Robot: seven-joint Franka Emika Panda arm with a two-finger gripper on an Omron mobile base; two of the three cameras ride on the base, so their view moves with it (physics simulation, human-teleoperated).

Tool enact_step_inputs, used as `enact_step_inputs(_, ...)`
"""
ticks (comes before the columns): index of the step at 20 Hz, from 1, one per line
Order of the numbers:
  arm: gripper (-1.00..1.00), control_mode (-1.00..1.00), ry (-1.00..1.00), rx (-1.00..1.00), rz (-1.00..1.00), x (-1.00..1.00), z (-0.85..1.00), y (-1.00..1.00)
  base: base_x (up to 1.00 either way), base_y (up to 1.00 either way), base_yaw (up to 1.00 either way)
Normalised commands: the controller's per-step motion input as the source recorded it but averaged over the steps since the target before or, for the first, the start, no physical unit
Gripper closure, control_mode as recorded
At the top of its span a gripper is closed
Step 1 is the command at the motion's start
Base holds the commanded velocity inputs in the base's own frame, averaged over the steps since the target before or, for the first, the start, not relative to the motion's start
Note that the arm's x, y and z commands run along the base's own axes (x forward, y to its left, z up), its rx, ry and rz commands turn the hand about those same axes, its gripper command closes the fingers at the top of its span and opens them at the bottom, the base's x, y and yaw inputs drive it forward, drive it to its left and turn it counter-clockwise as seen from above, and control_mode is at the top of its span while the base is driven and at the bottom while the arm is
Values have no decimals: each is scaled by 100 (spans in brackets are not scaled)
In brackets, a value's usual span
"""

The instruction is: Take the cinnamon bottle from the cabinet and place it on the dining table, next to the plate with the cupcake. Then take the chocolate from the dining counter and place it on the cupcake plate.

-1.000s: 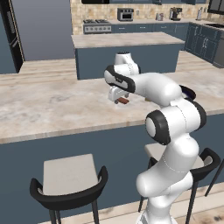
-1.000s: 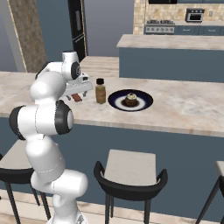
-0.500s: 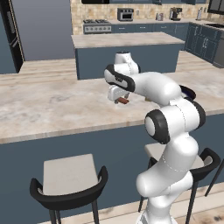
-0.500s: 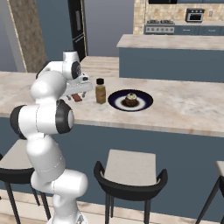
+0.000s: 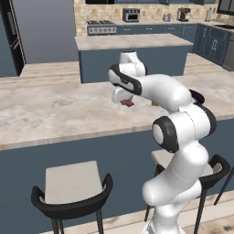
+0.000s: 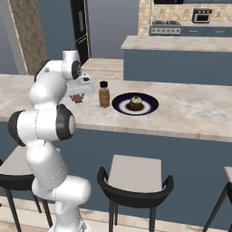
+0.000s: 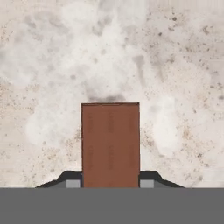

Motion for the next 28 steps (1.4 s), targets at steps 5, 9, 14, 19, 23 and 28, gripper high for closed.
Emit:
enact_step_inputs(5,100,-100,0,0,0,-9,100,0,0,0,0)
enact_step_inputs(9,100,-100,0,0,0,-26,100,-19,0,0,0)
enact_step_inputs(14,100,-100,0,0,0,-54,100,-46,0,0,0)
enact_step_inputs(19,100,-100,0,-1,0,-71,92,-65,0,0,0)
enact_step_inputs(23,100,-100,0,-7,0,-64,32,-96,0,0,0)
enact_step_inputs(28,100,-100,0,-6,0,-27,-8,-100,0,0,0)
